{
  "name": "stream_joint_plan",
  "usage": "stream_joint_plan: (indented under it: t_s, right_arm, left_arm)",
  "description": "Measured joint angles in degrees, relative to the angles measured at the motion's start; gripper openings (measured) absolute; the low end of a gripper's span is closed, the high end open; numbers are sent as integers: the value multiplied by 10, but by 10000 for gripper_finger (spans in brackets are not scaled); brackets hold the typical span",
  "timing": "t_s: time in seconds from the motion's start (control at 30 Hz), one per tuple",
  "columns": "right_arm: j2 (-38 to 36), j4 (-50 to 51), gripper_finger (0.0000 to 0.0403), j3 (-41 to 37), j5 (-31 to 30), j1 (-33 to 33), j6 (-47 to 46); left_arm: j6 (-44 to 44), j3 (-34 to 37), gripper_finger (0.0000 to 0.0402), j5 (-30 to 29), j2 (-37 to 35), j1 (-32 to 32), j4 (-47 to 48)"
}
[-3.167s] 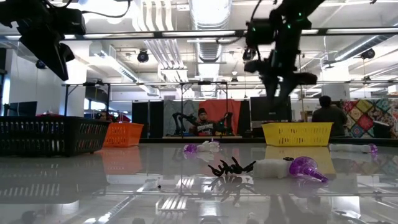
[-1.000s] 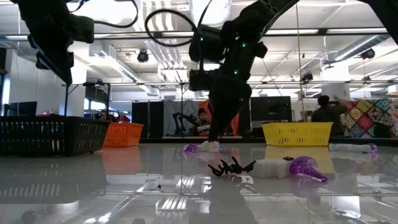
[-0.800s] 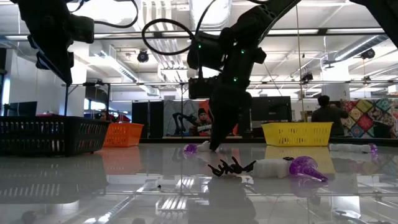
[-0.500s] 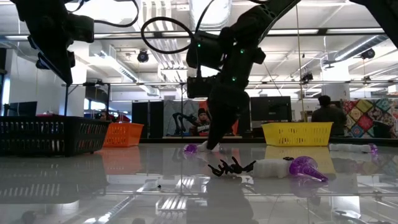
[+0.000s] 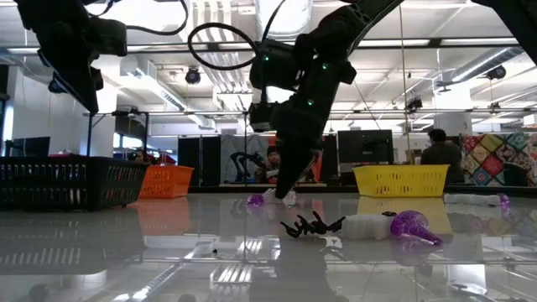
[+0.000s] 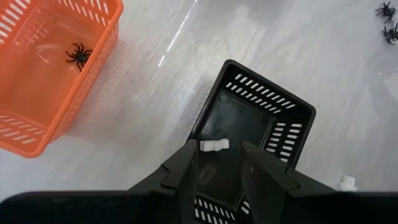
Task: Sort Halloween decoration
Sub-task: Put the white skeleton toy into the black bin
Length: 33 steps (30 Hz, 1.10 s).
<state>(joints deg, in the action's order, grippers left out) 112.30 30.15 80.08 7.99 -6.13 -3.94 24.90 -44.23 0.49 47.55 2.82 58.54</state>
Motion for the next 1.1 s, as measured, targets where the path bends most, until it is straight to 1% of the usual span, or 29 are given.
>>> stream_joint_plan:
  t_s: [0.1, 0.2, 0.57, 0.83, 1.1]
  right_arm:
    - [-3, 19, 9, 23, 0, 0, -17]
    - [-4, 29, 9, 47, 0, 0, -8]
    - [-4, 29, 9, 105, 0, 2, -6]
    - [-4, -13, 9, 133, 15, 3, -30]
    - [-4, -106, 9, 133, 15, 9, -98]
  left_arm:
    - [-21, 0, 96, 0, -1, 0, -3]
    - [-34, 0, 91, 0, -1, 0, -7]
    - [-58, 0, 78, -15, -1, 0, -7]
    - [-61, 0, 77, -15, -2, 0, -7]
    - [-65, 0, 77, -15, -3, 0, -7]
